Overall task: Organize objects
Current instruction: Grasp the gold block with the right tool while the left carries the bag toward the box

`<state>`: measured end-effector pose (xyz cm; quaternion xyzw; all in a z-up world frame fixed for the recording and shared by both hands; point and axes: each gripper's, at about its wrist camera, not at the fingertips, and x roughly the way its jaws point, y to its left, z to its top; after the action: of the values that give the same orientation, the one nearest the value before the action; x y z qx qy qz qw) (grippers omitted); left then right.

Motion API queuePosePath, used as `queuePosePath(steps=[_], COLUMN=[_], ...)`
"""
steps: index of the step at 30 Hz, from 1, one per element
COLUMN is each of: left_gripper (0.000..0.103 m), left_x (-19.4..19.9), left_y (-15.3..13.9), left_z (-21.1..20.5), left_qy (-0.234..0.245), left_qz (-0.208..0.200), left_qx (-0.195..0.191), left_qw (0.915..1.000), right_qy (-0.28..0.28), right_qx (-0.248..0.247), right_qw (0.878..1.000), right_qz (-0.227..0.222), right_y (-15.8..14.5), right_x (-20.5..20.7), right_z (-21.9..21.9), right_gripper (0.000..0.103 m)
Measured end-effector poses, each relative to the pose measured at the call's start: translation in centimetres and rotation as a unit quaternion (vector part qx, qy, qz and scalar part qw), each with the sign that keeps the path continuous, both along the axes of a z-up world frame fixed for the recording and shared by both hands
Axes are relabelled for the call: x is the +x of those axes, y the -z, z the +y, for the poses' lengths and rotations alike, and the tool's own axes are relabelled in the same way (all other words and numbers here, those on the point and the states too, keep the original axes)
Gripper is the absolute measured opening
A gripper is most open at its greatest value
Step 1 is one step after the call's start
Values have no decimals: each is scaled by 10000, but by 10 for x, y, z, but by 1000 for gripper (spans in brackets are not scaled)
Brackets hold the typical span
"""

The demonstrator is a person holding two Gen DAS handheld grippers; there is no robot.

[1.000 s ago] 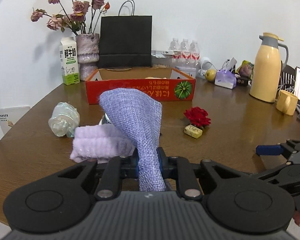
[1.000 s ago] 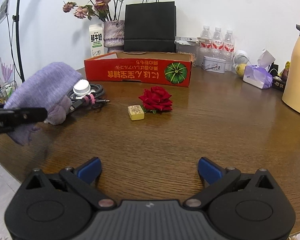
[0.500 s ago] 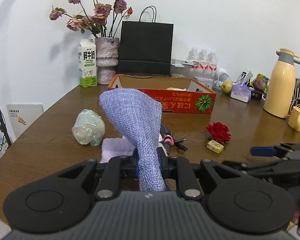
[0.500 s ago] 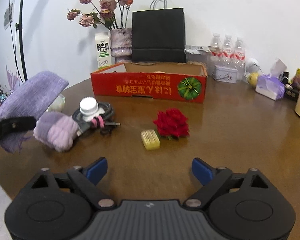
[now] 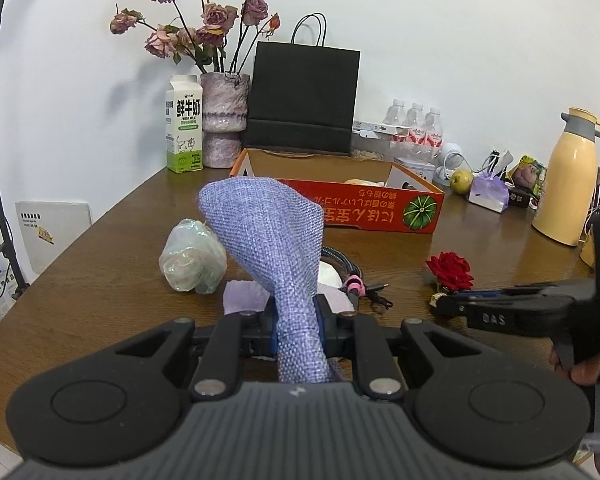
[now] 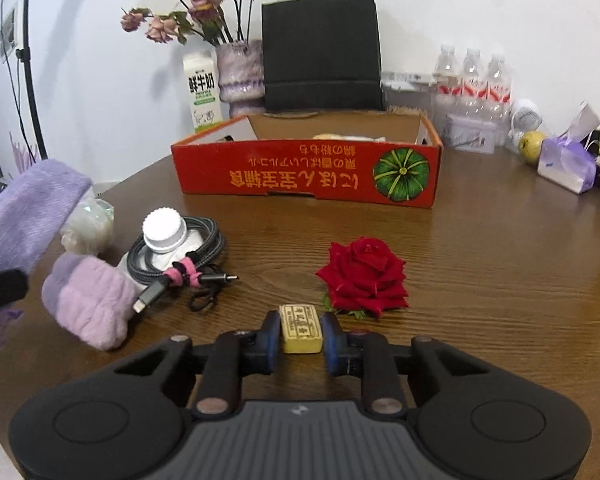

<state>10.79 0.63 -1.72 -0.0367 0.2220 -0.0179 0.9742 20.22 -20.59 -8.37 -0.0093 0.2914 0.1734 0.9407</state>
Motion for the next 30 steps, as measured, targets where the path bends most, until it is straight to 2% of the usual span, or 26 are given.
queuePosePath(steps=[16, 30], left_gripper=[17, 17], left_x=[-6, -6], left_y=[2, -21], left_z=[-14, -40], left_qy=[164, 437], left_qz=[42, -231], left_qx=[-69, 57], left_qw=[9998, 9988], right_qy=[35, -32], right_qx=[265, 368], right_qw=[9983, 9939], right_qz=[-519, -1035], right_y=[-16, -45], right_x=[-62, -73], right_z=[-19, -18], right_gripper=[21, 21])
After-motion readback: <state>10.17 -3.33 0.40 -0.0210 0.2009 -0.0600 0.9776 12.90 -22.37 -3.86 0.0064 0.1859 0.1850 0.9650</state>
